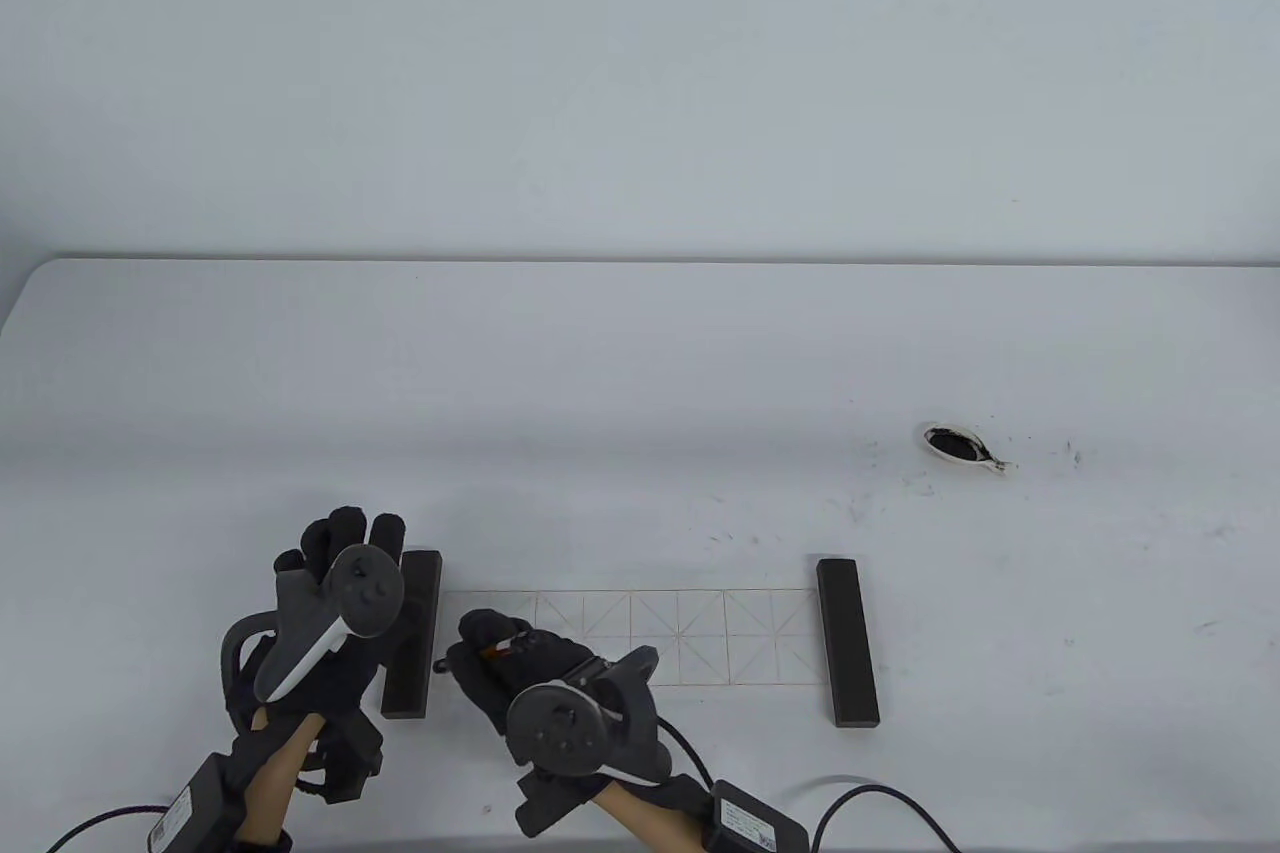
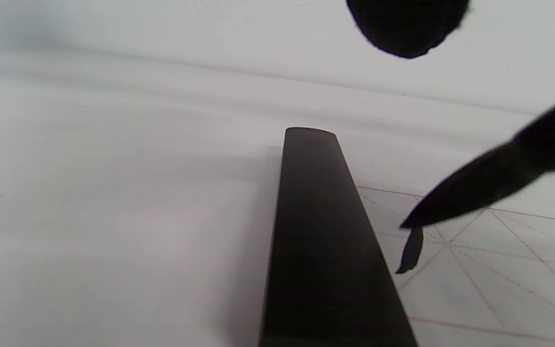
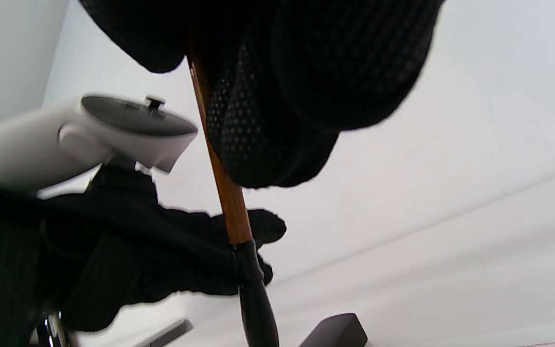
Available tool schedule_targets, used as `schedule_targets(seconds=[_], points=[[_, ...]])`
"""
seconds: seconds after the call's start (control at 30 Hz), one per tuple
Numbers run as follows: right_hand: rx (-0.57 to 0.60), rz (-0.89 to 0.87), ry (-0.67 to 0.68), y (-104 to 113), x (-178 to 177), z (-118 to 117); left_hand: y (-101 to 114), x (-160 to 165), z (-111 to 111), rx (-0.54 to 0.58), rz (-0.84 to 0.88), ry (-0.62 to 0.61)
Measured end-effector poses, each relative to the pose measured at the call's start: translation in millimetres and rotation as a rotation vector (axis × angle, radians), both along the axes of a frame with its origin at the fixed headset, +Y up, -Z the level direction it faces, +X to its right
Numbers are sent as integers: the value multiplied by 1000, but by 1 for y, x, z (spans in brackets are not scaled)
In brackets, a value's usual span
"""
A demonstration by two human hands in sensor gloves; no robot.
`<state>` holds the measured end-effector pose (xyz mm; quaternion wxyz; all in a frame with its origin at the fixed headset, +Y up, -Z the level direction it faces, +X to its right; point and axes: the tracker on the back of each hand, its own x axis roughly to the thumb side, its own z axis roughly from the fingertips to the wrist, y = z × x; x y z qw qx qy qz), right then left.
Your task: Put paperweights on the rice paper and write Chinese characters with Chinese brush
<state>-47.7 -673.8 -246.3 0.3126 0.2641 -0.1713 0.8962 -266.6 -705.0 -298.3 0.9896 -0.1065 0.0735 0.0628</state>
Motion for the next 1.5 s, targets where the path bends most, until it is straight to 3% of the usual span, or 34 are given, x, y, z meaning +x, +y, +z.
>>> schedule_targets(seconds=[0.13, 0.33, 0.87, 1.37, 1.5], points=[[-37, 50, 4, 2, 18, -9, -1, 0, 0, -8, 0, 3], [-24, 170, 9, -10, 18, -15, -2, 0, 0, -16, -3, 6], [-49, 220, 18, -17, 14, -17, -2, 0, -1, -23, -5, 4], [-48, 226, -6, -3, 19, -14, -3, 0, -1, -29, -5, 3], [-46, 208, -24, 16, 31, -12, -3, 0, -1, -29, -5, 3]])
